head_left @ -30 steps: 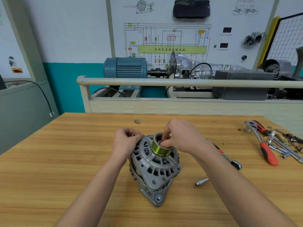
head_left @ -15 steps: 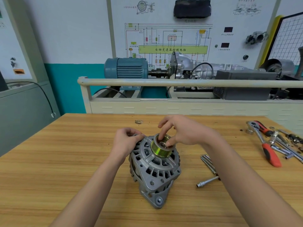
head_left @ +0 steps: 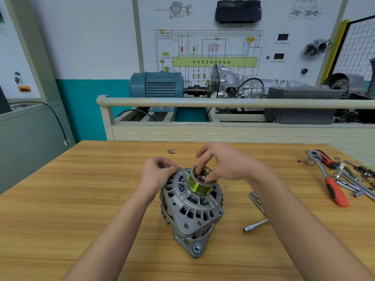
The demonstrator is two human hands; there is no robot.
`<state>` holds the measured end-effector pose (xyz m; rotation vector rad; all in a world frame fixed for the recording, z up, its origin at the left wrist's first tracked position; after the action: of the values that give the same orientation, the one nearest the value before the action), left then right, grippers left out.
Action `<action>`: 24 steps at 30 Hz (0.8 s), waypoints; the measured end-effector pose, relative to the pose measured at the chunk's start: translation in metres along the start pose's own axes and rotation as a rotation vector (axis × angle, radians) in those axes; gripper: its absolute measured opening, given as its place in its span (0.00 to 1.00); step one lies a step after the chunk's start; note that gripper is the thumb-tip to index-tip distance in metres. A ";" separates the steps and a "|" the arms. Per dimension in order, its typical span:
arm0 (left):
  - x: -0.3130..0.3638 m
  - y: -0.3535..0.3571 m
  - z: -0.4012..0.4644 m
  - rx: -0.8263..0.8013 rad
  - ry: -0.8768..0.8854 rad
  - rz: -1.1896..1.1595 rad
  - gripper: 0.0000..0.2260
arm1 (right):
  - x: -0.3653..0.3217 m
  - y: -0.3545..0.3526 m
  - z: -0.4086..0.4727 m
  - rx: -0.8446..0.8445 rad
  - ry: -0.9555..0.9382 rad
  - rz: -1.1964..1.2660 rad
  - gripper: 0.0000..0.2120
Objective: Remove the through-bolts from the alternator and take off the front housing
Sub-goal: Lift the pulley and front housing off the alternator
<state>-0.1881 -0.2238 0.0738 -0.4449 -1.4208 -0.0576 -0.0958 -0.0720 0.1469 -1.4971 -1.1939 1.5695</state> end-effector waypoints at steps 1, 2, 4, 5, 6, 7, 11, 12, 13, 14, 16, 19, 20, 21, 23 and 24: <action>0.000 0.000 0.000 -0.002 0.002 0.002 0.04 | 0.002 -0.002 0.000 0.025 0.013 0.021 0.06; 0.001 0.000 0.000 -0.003 0.004 0.004 0.04 | 0.003 -0.003 0.001 0.053 0.024 0.017 0.04; 0.001 0.000 0.000 -0.002 0.003 0.007 0.03 | 0.004 0.003 0.002 0.090 0.051 -0.040 0.05; 0.000 0.001 0.000 0.000 0.000 0.005 0.03 | 0.003 0.006 0.003 0.103 0.052 -0.072 0.05; 0.000 0.001 0.000 0.002 -0.003 -0.002 0.03 | 0.002 0.009 0.003 0.114 0.041 -0.089 0.04; 0.000 0.001 0.000 0.004 -0.005 -0.010 0.03 | 0.000 0.011 0.002 0.117 0.024 -0.089 0.03; 0.001 0.001 0.000 0.002 -0.010 -0.016 0.04 | -0.001 0.005 -0.001 0.019 0.007 0.025 0.09; 0.001 0.001 0.000 0.000 -0.012 -0.016 0.04 | 0.000 0.001 -0.003 0.023 0.019 0.053 0.10; 0.001 0.001 0.000 -0.002 -0.014 -0.019 0.04 | 0.002 -0.002 -0.003 0.046 0.031 0.065 0.09; 0.001 0.001 0.000 -0.002 -0.014 -0.020 0.04 | 0.003 -0.003 -0.003 0.073 0.044 0.051 0.07; 0.001 0.001 0.000 -0.005 -0.009 -0.016 0.04 | 0.005 -0.001 -0.002 0.108 0.069 -0.024 0.04; 0.001 0.001 0.000 -0.006 0.001 -0.013 0.03 | 0.002 0.009 0.000 0.128 0.056 -0.101 0.04; 0.002 0.001 0.000 -0.005 0.003 -0.011 0.03 | 0.000 0.010 0.001 0.126 0.043 -0.100 0.03; 0.002 0.001 0.000 -0.006 0.005 -0.009 0.03 | -0.001 0.009 0.001 0.110 0.033 -0.083 0.03; 0.002 0.001 0.000 -0.012 0.005 -0.006 0.03 | -0.001 0.004 0.002 0.039 0.028 -0.014 0.09; 0.002 0.001 0.000 -0.011 0.005 -0.003 0.03 | 0.000 0.001 0.001 0.012 0.034 0.029 0.10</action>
<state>-0.1873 -0.2226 0.0751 -0.4517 -1.4168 -0.0693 -0.0965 -0.0725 0.1454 -1.5337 -1.1467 1.5606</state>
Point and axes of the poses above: each hand's wrist, its own z-axis towards the middle knuckle, its own y-axis out of the palm, x = y × z, the point moved 4 cm from there along z, towards the middle knuckle, and after that the axes turned 10 degrees about -x, right-handed, at the moved point
